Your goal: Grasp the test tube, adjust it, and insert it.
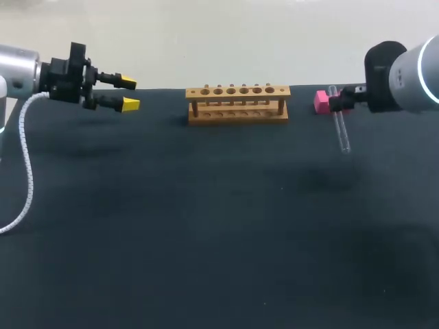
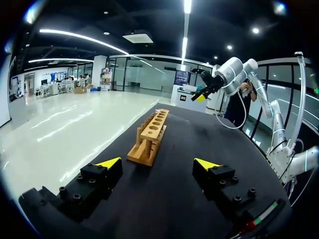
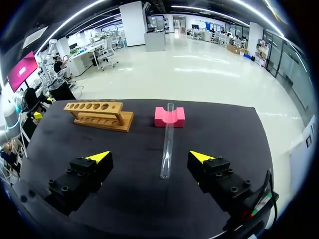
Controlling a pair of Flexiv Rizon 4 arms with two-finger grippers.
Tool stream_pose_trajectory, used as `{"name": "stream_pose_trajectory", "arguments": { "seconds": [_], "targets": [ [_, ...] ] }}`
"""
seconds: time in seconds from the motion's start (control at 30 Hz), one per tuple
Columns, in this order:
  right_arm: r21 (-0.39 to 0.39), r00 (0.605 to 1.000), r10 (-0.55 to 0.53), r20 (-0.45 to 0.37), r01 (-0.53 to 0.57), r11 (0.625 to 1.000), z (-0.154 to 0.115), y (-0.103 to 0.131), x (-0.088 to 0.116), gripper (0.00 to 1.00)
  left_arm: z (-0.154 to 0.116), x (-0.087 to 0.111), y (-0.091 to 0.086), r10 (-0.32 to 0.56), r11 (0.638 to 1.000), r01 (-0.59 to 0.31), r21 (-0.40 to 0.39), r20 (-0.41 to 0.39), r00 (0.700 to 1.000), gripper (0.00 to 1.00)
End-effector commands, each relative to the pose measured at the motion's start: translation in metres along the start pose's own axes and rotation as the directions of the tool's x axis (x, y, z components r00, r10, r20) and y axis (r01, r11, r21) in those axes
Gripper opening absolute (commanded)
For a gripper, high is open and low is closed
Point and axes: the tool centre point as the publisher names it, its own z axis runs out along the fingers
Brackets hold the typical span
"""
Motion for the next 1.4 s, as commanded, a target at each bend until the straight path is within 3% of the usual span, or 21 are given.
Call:
{"name": "stream_pose_trajectory", "arguments": {
  "seconds": [0.03, 0.4, 0.73, 1.4],
  "targets": [
    [-0.013, 0.970, 0.003, 0.242, 0.000, 1.000, 0.011, -0.005, 0.005, 1.00, 0.000, 0.001, 0.001, 0.003, 1.000, -0.003, 0.003, 0.003, 1.000, 1.00],
    [0.018, 0.933, 0.010, 0.360, -0.017, 1.000, 0.026, -0.018, 0.009, 1.00, 0.000, 0.001, 0.001, 0.003, 1.000, -0.003, 0.003, 0.003, 1.000, 1.00],
    [-0.031, 0.907, 0.009, 0.420, 0.005, 0.999, 0.039, -0.022, 0.004, 1.00, 0.000, 0.001, 0.001, 0.003, 1.000, -0.003, 0.003, 0.003, 1.000, 1.00],
    [-0.049, 0.923, -0.011, 0.385, 0.032, 0.998, 0.096, -0.020, -0.001, 1.00, 0.000, 0.001, 0.001, 0.003, 1.000, -0.003, 0.003, 0.003, 1.000, 1.00]
  ]
}}
